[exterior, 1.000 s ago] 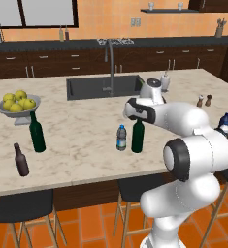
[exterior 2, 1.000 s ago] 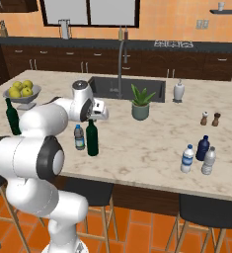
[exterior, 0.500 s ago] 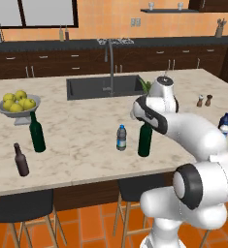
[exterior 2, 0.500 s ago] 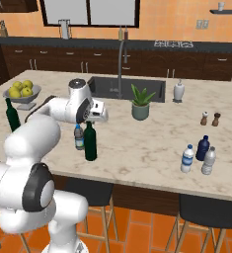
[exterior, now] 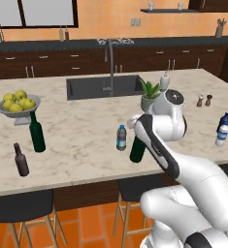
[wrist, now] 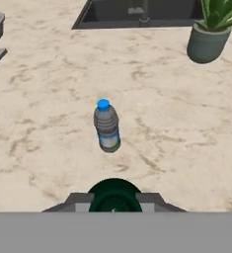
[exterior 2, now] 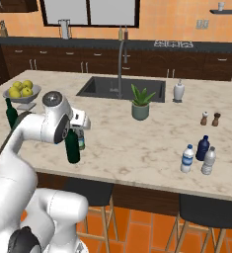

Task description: Move the plastic bottles in the middle to the plastics group, and the glass bottles in the middle to the glass group.

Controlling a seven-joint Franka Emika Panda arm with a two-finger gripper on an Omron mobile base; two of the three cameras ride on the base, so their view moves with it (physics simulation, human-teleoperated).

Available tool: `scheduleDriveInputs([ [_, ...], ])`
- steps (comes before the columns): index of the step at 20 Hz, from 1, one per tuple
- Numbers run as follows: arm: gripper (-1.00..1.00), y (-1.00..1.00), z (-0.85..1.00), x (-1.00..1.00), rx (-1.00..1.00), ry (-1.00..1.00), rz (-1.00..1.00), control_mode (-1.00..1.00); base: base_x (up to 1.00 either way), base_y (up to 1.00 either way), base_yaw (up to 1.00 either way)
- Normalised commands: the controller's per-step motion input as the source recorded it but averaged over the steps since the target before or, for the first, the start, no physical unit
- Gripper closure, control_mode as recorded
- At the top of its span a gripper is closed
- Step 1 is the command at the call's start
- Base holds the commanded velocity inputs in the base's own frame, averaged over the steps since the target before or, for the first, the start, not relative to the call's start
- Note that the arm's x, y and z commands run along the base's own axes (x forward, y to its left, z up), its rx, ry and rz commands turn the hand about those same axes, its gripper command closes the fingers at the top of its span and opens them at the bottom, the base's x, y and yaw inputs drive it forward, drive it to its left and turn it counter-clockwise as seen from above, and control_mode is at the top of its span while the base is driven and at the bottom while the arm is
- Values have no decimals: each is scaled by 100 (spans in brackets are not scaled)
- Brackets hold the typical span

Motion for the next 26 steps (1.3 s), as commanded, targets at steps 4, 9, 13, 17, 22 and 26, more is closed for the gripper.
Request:
scheduleDriveInputs([
  [4,100,95,0,-24,0,-2,0,-100,0,0,0],
  [9,100,97,20,0,0,0,0,-100,0,0,0],
  [13,100,100,28,5,0,0,0,-100,0,0,0],
  [17,100,100,20,7,0,0,0,-100,0,0,0],
  [22,100,92,10,12,0,0,0,-100,0,0,0],
  [26,100,80,6,13,0,-6,0,-100,0,0,0],
])
